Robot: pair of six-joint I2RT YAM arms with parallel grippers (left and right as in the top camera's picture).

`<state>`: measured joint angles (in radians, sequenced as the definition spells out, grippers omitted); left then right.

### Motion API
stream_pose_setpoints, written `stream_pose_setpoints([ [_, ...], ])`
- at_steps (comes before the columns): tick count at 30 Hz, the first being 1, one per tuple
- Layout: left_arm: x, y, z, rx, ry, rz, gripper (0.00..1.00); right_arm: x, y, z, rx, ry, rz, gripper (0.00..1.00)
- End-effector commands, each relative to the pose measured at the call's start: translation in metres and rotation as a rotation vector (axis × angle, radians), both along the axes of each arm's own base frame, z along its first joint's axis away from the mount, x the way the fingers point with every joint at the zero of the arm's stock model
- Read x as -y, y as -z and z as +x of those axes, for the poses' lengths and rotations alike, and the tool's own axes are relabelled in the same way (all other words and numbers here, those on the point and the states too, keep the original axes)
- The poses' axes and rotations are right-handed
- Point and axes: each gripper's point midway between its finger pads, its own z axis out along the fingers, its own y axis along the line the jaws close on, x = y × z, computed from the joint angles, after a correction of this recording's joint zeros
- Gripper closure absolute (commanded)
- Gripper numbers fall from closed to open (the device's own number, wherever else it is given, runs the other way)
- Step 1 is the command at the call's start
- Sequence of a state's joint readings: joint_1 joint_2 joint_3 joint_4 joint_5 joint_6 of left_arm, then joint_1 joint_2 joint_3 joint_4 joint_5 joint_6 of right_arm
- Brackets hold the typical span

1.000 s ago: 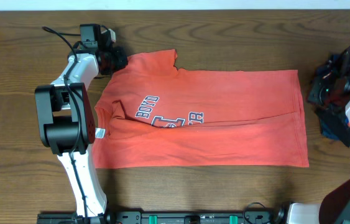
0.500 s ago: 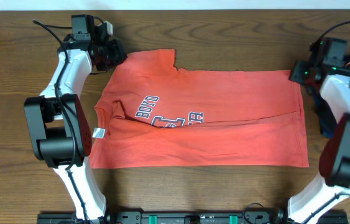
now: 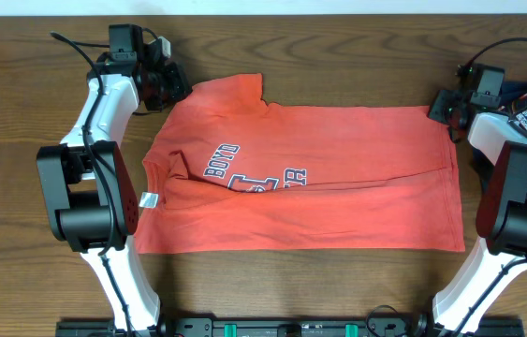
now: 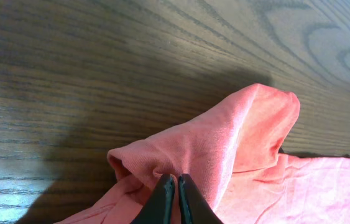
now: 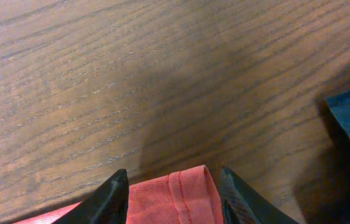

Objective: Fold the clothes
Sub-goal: 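Grasp the far corners of the red t-shirt with both grippers, then fold the shirt's far half toward the near edge with both grippers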

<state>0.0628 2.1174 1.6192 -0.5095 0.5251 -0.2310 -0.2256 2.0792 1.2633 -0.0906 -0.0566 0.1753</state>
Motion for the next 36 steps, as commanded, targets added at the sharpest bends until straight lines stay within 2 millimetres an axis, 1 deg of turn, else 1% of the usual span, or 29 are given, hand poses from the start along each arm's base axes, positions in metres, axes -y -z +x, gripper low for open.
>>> stream_pose_setpoints([
  [1,-0.001,-0.006,0.003,0.019,0.012,-0.005,0.94,-0.003,0.013,-0.002,-0.022,0.003,0.015,0.56],
  [4,-0.001,-0.006,0.002,0.017,0.012,-0.005,0.94,-0.003,0.017,-0.003,-0.032,0.003,0.017,0.57],
  [5,-0.001,-0.006,0.002,0.016,0.012,-0.005,0.94,-0.003,0.018,-0.004,-0.035,0.003,0.017,0.6],
  [9,-0.001,-0.006,0.002,0.016,0.012,-0.005,0.94,-0.003,0.018,-0.004,-0.035,0.005,0.016,0.84],
  [12,-0.001,-0.006,0.002,0.013,0.012,-0.005,0.94,-0.003,0.019,-0.005,-0.041,0.007,0.013,0.99],
  [17,0.0,-0.005,0.001,0.008,0.012,-0.006,0.94,-0.002,0.02,-0.008,-0.055,0.011,0.014,0.99],
  [20,-0.001,-0.005,-0.002,-0.004,0.01,-0.007,0.94,-0.002,0.014,-0.01,-0.059,0.015,0.016,0.99],
  [24,-0.004,-0.011,-0.007,-0.015,0.003,-0.008,0.94,0.006,-0.01,-0.015,-0.044,0.036,0.005,0.99],
  [28,-0.012,-0.026,-0.016,-0.022,-0.014,-0.009,0.94,0.015,-0.038,-0.027,-0.049,0.068,-0.03,0.99],
  [32,-0.014,-0.038,-0.035,-0.072,-0.023,-0.013,0.94,0.016,-0.064,-0.046,-0.074,0.087,-0.057,0.99],
  [36,-0.012,-0.053,-0.057,-0.125,-0.023,-0.018,0.95,0.012,-0.09,-0.066,-0.093,0.086,-0.053,0.99],
])
